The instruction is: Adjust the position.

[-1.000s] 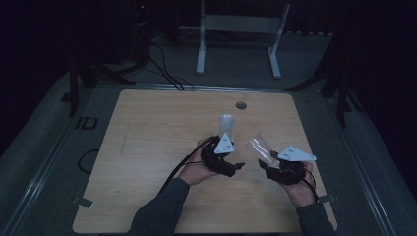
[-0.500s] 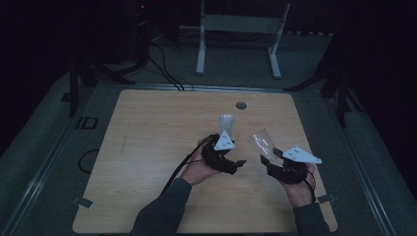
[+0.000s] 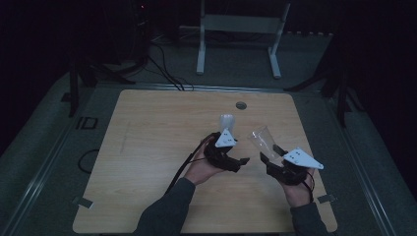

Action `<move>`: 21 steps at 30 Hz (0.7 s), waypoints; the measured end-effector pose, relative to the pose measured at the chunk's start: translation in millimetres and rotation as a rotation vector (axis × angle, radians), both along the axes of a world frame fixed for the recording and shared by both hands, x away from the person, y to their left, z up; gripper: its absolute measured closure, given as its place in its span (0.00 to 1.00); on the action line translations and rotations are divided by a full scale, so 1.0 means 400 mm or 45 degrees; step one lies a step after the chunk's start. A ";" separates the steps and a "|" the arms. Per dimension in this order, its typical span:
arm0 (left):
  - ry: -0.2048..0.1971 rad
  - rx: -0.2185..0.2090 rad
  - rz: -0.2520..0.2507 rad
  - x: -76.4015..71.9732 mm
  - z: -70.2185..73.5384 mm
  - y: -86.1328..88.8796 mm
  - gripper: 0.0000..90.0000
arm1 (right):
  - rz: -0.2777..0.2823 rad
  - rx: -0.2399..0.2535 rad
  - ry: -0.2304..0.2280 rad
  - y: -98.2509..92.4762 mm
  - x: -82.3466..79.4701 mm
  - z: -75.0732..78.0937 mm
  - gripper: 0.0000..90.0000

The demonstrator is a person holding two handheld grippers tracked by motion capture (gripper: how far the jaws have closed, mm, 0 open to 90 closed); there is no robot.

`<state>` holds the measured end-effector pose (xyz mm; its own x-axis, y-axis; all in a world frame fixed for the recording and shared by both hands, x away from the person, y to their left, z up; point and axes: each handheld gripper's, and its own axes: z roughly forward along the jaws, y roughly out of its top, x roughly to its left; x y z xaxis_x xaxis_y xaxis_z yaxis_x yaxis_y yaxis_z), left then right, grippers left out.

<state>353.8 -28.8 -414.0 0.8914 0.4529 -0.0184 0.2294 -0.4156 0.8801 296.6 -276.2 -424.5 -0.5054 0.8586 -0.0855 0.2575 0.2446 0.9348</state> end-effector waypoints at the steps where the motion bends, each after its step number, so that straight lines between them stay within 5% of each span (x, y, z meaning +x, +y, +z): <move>1: 0.000 -0.001 -0.001 0.001 0.001 0.000 0.24 | 0.001 0.004 -0.008 0.001 -0.001 0.000 0.46; 15: 0.010 -0.015 -0.004 0.003 0.016 -0.003 0.25 | 0.033 0.004 -0.030 0.009 -0.004 -0.007 0.46; 21: 0.023 -0.061 0.005 0.006 0.023 0.001 0.26 | 0.040 0.003 -0.029 0.013 -0.005 -0.011 0.46</move>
<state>356.1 -28.6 -404.7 0.8890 0.4544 -0.0563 0.2469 -0.3722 0.8947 294.7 -270.9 -428.8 -0.5303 0.8425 -0.0949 0.2283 0.2497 0.9410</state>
